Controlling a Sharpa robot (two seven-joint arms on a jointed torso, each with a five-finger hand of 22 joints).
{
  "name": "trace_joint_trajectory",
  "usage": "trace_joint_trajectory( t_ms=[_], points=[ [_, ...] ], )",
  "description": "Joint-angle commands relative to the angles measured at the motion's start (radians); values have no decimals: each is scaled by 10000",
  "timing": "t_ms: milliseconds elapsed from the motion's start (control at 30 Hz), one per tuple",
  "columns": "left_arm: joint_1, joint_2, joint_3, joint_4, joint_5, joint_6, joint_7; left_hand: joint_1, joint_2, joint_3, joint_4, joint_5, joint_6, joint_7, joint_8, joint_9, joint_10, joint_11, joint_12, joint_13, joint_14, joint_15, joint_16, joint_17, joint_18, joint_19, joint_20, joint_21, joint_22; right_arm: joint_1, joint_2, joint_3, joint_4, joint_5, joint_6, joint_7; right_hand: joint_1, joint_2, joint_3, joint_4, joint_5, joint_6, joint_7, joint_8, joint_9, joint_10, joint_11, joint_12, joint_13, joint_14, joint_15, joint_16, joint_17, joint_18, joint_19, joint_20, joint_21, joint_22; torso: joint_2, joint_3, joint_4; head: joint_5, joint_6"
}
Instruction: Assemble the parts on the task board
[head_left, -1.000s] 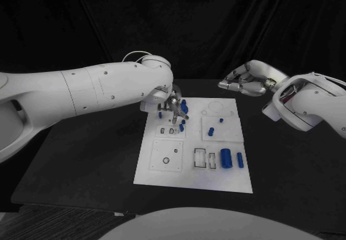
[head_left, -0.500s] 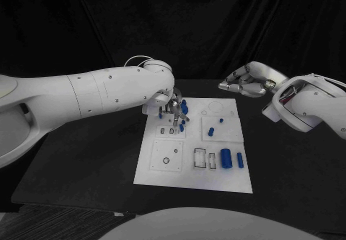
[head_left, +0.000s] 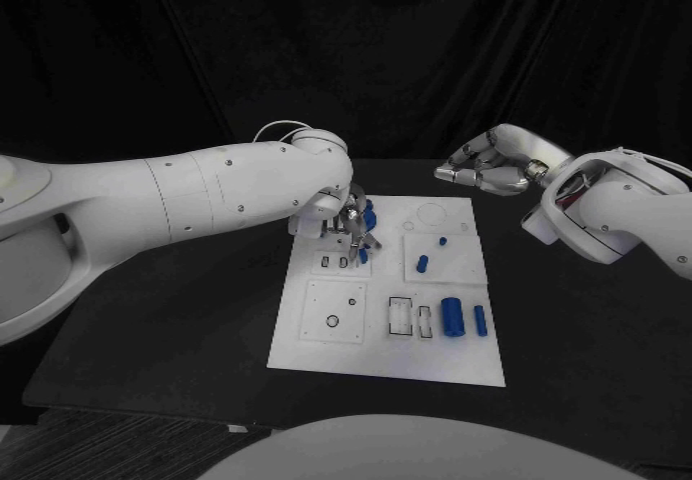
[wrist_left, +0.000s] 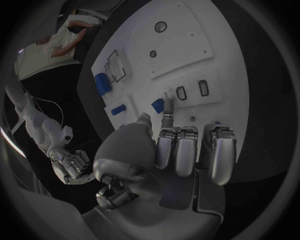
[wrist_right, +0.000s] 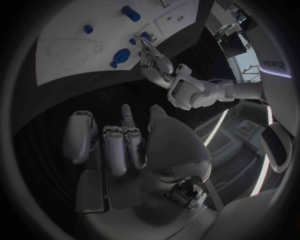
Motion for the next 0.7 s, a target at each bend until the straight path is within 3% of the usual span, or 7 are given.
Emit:
trace_joint_trajectory(
  t_ms=[33,700],
  points=[
    [-61,38,10,-48,8,52,187,278,9,225,-187,202,99,54,-94,-49,1109,-18,138,2614,1092,-36,102,2642,-441,227,-23,37,1886,-28,9,7,-20,-58,59,-154,248,63,-177,2,202,-54,59,93,-123,1057,83,166,2679,1000,-5,32,2598,25,-61,-19,-134,1842,-4,5,1,-4,2],
    [-177,116,10,-160,8,111,202,585,-84,500,-544,407,295,25,-425,-37,1109,-39,138,2614,1092,-52,102,2642,-428,193,-29,-1,1850,-60,63,7,-84,-58,132,-190,235,94,-227,2,170,-67,68,89,-135,1057,96,166,2679,971,5,-47,2534,50,-117,-13,-259,1804,-12,1,4,27,2]
  ],
)
